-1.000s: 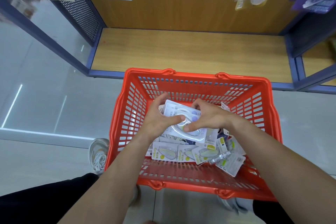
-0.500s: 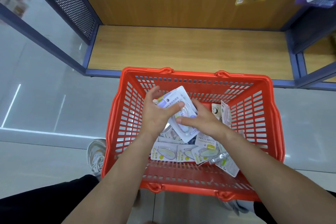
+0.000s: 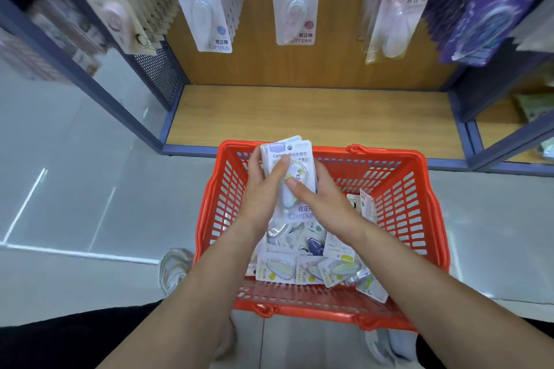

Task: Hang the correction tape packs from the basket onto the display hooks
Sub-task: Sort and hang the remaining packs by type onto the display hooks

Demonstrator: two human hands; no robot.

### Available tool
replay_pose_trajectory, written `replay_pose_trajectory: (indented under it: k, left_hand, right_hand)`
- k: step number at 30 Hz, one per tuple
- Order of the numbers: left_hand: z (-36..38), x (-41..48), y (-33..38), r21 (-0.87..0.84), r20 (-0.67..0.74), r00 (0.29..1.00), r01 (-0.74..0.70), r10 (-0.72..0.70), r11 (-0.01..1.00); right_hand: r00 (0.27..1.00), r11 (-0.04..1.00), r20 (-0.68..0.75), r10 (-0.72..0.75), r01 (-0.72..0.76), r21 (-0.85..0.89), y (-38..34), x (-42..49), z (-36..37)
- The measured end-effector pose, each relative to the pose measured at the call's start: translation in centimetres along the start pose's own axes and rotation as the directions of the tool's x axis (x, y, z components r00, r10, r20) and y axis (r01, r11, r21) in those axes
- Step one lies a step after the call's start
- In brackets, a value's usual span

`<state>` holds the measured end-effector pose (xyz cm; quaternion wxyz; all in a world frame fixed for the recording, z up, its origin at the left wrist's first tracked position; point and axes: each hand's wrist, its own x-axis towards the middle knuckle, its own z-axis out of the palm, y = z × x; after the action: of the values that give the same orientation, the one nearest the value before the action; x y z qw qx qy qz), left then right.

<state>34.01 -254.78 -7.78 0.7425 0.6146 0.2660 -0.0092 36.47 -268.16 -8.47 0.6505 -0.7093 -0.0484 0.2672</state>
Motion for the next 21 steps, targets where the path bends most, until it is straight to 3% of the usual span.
replay_pose_trajectory:
  k: [5,9,15,21]
  left_hand:
    - [0.3,-2.5,4.0,0.056,0.029,0.998,-0.057,0.056,0.997]
    - [0.3,-4.2,6.8,0.042,0.063,0.992,-0.112,0.110,0.993]
    - [0.6,-6.1,11.7,0.003,0.080,0.976,-0.204,0.203,0.979]
    - [-0.5,-7.6,14.7,0.077,0.101,0.944,-0.322,0.314,0.944]
  right_hand:
    - [0.982,0.997,-0.173,-0.073,0.077,0.015,-4.1,-2.2,1.6]
    - [0.973,0.991,-0.186,-0.137,0.137,-0.015,-7.4,-3.9,2.0]
    - [0.959,0.971,-0.225,-0.172,0.204,0.127,-12.2,-5.9,1.4]
    - [0.956,0.970,-0.235,-0.177,0.209,0.120,-15.3,-7.1,1.7]
